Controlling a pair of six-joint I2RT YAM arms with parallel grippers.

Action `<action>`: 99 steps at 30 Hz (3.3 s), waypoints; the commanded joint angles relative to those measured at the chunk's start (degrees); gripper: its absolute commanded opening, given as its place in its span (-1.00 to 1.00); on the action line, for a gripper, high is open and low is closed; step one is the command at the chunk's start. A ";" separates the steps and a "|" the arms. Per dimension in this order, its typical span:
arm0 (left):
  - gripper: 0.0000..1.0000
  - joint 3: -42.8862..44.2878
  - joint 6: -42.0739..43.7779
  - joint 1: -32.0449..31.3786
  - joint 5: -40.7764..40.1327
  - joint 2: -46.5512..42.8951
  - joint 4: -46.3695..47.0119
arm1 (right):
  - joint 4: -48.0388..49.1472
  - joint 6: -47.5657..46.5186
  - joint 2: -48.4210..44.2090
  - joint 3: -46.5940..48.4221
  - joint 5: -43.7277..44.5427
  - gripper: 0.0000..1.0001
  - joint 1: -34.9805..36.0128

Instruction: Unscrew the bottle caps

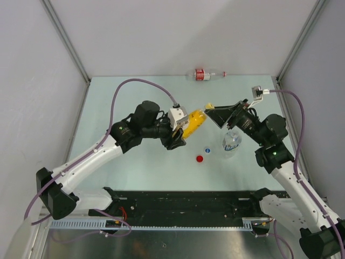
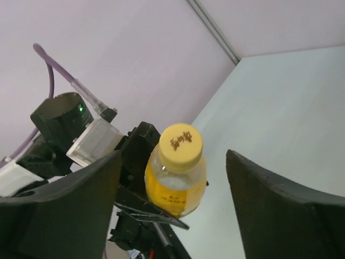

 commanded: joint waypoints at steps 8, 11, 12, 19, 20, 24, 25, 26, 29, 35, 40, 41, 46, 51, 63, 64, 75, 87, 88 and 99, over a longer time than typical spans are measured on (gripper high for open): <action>-0.36 -2.69 2.40 -6.06 -33.28 -4.72 1.51 | -0.58 0.64 -0.65 0.39 -0.88 0.99 -2.19; -0.36 -3.08 2.80 -8.61 -39.99 -4.48 1.29 | -0.46 1.25 0.17 0.39 -0.94 0.99 -2.33; -0.36 -3.16 2.78 -9.32 -42.13 -4.18 1.20 | -0.55 1.45 0.46 0.39 -0.82 0.99 -2.34; -0.36 -3.36 2.95 -14.68 -55.11 -1.39 0.44 | -1.99 3.05 2.58 0.39 0.94 0.84 -1.96; -0.36 -3.39 3.04 -15.25 -56.10 -0.92 0.34 | -2.02 3.14 2.89 0.39 1.31 0.81 -1.80; -0.36 -3.52 3.48 -17.76 -59.58 0.64 0.00 | -0.89 3.66 4.67 0.39 2.89 0.68 -0.65; -0.36 -3.60 3.56 -18.24 -60.18 0.93 -0.10 | -0.28 3.93 5.21 0.39 3.08 0.64 -0.45; -0.36 -3.63 3.65 -18.66 -60.65 1.17 -0.15 | 0.37 4.33 5.70 0.39 3.17 0.61 -0.30; -0.36 -3.67 3.81 -19.43 -61.63 1.62 -0.25 | 1.62 5.38 6.82 0.39 3.85 0.56 -0.09; -0.36 -3.75 3.86 -20.28 -62.73 2.18 -0.43 | 1.51 6.31 8.02 0.38 5.98 0.44 0.10; -0.35 -3.68 4.06 -20.57 -63.46 2.98 -0.71 | 1.54 6.77 8.03 0.39 7.46 0.19 0.43; -0.35 -3.67 4.03 -20.70 -63.88 3.16 -0.72 | 1.77 6.85 8.12 0.39 7.65 0.15 0.62; -0.35 -3.52 3.93 -20.84 -64.91 3.87 -0.77 | 2.55 7.31 9.54 0.39 7.54 0.05 1.78; -0.35 -3.62 3.61 -20.84 -65.90 3.44 -0.73 | 0.93 6.02 10.73 0.39 8.68 0.07 2.24; -0.35 -3.65 3.52 -20.84 -66.48 2.51 -0.79 | -3.89 4.02 9.05 0.30 11.04 0.11 1.96; -0.35 -3.66 3.54 -20.84 -66.49 2.48 -0.81 | -3.98 4.07 9.07 0.21 10.98 0.10 2.00; -0.35 -3.76 3.59 -20.84 -66.07 2.54 -0.74 | -0.73 7.38 9.80 -1.53 9.26 0.03 1.87; -0.36 -3.68 3.60 -20.99 -65.65 2.58 -0.79 | 5.72 11.75 9.76 -4.42 8.06 -0.83 1.43; -0.36 -3.68 3.58 -21.00 -65.54 2.60 -0.76 | 5.92 11.71 9.65 -4.52 7.99 -0.91 1.43; -0.45 -3.35 2.33 -20.93 -60.35 -0.18 -0.64 | 9.24 7.56 4.74 -5.71 7.14 -1.00 1.34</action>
